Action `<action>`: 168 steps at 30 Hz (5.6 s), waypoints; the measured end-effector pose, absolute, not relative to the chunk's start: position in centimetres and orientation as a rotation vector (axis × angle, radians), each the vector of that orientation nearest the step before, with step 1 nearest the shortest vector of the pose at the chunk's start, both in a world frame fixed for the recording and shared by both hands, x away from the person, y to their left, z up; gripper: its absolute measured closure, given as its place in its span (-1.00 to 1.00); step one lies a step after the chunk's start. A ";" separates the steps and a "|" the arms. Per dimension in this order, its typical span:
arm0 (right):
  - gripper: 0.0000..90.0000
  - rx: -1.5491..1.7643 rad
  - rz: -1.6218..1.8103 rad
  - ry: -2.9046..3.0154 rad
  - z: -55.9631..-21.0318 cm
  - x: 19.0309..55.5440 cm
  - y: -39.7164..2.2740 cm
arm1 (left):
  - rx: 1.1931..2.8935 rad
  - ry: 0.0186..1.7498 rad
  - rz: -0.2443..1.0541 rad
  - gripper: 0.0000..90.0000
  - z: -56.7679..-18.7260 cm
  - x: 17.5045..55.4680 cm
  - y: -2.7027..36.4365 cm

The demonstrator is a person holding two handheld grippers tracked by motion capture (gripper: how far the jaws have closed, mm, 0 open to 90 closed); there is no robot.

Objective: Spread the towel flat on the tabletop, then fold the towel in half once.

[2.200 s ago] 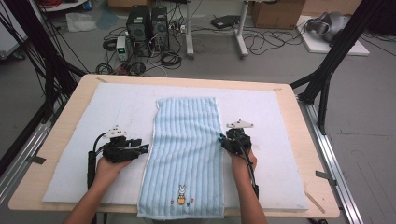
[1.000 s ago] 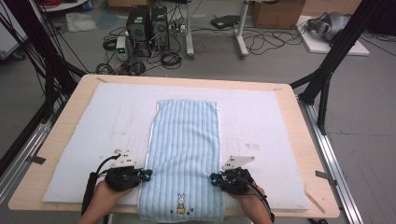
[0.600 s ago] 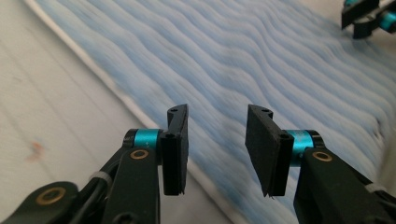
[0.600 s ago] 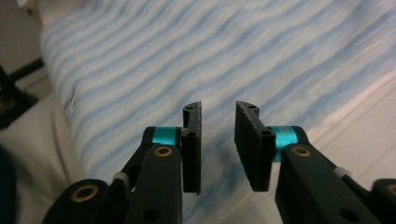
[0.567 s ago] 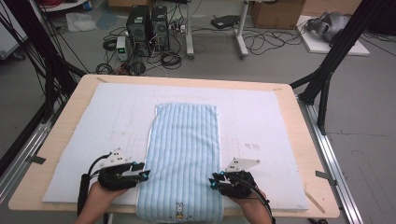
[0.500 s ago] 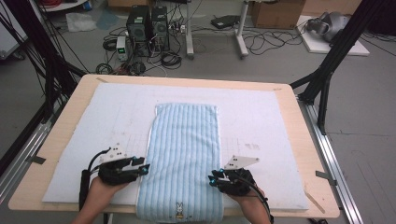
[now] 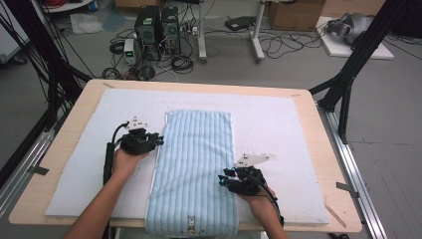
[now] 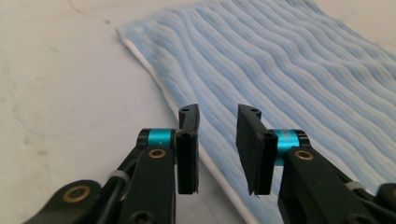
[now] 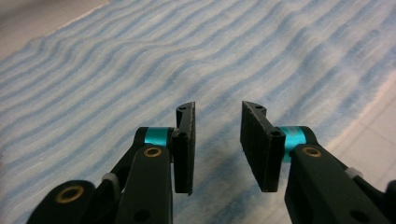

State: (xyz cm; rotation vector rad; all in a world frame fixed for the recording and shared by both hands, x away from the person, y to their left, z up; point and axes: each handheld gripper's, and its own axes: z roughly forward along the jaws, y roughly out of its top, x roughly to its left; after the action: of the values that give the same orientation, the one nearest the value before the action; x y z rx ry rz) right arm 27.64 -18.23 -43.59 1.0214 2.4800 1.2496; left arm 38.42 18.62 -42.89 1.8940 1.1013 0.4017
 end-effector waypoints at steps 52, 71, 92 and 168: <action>-0.75 1.190 1.168 2.159 -40.8 33.9 -25.1 | 1.646 0.853 0.334 -0.62 -41.5 37.1 20.1; -0.75 1.222 1.199 2.125 -40.3 32.9 -26.3 | 1.666 0.883 0.409 -0.57 -42.0 35.6 20.9; -0.75 1.242 1.192 2.157 -40.9 33.1 -26.2 | 1.705 1.015 0.359 -0.48 -41.7 41.2 20.4; 0.93 1.271 1.108 2.223 -41.1 45.0 -18.0 | 1.719 1.057 0.317 0.93 -41.6 45.5 19.0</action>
State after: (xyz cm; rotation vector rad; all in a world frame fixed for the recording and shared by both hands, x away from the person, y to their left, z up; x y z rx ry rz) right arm 45.00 -18.01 -41.06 1.2705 2.2229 1.1082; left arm 45.52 19.04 -41.58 1.7186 1.0573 0.3171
